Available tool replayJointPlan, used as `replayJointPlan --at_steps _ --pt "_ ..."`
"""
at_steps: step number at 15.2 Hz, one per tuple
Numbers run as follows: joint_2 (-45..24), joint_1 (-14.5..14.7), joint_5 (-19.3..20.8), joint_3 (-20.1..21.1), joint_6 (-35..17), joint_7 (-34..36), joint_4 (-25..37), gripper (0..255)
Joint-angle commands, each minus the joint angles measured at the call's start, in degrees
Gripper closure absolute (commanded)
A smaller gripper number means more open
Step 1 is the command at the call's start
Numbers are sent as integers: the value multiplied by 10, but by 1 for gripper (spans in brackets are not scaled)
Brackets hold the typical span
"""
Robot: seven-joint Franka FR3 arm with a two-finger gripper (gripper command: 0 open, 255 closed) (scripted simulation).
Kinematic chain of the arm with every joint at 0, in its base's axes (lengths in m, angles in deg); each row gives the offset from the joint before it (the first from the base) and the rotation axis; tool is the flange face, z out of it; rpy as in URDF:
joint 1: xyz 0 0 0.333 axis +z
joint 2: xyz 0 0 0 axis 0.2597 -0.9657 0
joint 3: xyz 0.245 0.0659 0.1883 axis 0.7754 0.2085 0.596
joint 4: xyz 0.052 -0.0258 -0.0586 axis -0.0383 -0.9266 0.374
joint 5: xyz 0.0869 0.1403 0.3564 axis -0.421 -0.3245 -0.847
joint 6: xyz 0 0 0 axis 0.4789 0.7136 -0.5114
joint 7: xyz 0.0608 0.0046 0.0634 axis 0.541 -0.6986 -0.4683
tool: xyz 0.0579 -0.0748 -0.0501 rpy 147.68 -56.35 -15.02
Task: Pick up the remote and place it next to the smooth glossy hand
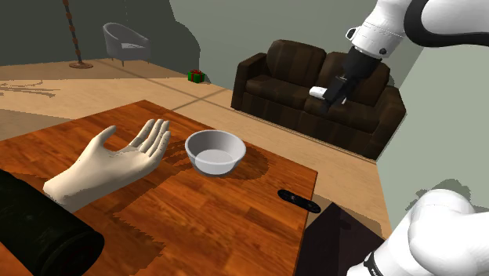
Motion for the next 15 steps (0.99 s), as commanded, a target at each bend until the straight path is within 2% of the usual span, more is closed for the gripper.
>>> replayJointPlan --at_steps 1,15 --pt "0 0 0 0 0 0 0 0" --pt "-2 55 -22 14 -163 -55 -238 0"
